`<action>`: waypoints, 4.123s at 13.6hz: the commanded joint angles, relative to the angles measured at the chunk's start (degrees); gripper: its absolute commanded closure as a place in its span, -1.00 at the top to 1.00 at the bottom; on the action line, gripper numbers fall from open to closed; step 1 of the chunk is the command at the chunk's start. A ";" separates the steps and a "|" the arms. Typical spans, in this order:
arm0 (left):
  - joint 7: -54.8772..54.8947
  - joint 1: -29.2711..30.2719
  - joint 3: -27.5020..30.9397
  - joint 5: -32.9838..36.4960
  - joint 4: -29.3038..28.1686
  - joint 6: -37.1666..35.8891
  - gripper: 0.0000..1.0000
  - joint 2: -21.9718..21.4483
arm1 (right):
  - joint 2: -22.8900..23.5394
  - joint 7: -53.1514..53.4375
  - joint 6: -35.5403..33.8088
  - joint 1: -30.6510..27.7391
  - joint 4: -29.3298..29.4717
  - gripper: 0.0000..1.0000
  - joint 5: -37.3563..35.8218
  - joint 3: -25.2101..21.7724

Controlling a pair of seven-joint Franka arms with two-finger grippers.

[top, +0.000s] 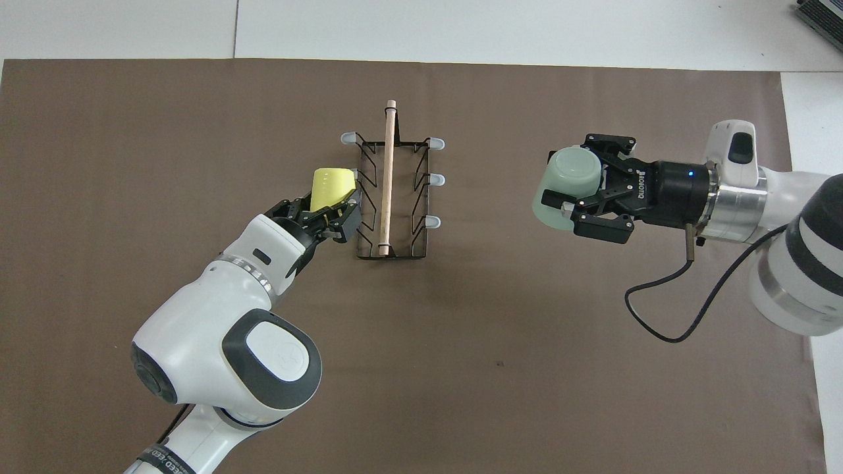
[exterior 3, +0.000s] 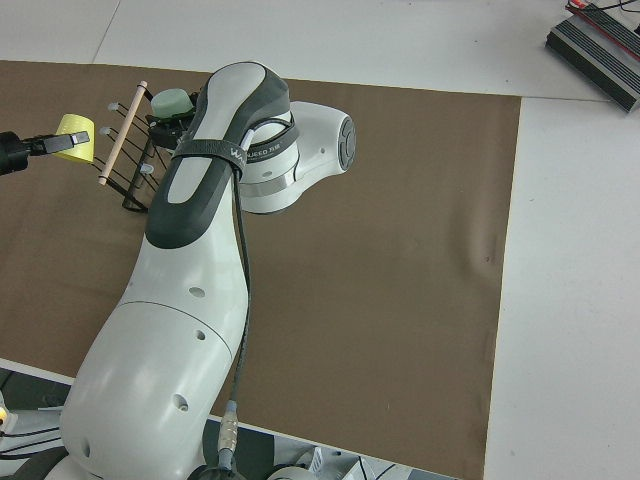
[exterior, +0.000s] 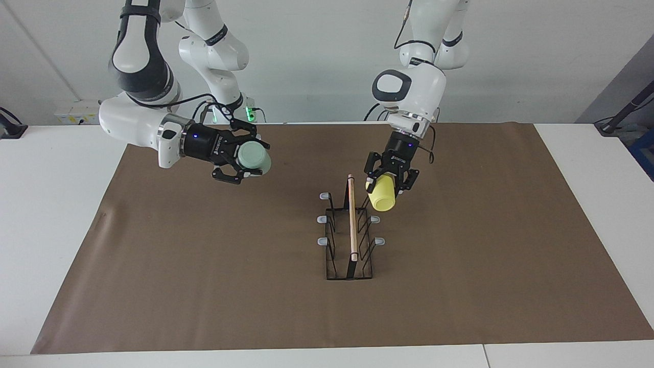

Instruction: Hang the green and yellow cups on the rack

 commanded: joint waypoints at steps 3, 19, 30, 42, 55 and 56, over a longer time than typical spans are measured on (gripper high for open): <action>0.88 0.04 -0.33 0.31 1.38 0.94 -1.00 2.87 | 0.76 -16.46 10.69 11.94 -6.21 -1.00 24.26 0.13; -24.57 1.63 9.33 0.05 11.75 -13.55 -1.00 5.07 | 19.75 -45.92 6.23 19.88 -2.69 -1.00 43.13 0.04; -39.24 1.71 18.47 21.32 9.64 -39.71 -1.00 2.43 | 21.08 -48.75 5.79 19.98 -4.27 1.00 44.98 0.13; -96.44 0.40 17.01 73.80 14.74 -46.68 -1.00 2.96 | 21.08 -46.55 8.60 19.80 -4.45 1.00 41.75 -0.05; -131.65 -5.05 8.46 117.80 18.96 -63.91 -1.00 3.31 | 9.92 -37.06 22.23 15.06 -6.90 1.00 21.43 -0.14; -132.35 -5.23 8.29 120.08 18.96 -64.45 -1.00 3.40 | 9.39 -36.97 22.23 15.05 -7.08 1.00 20.82 -0.14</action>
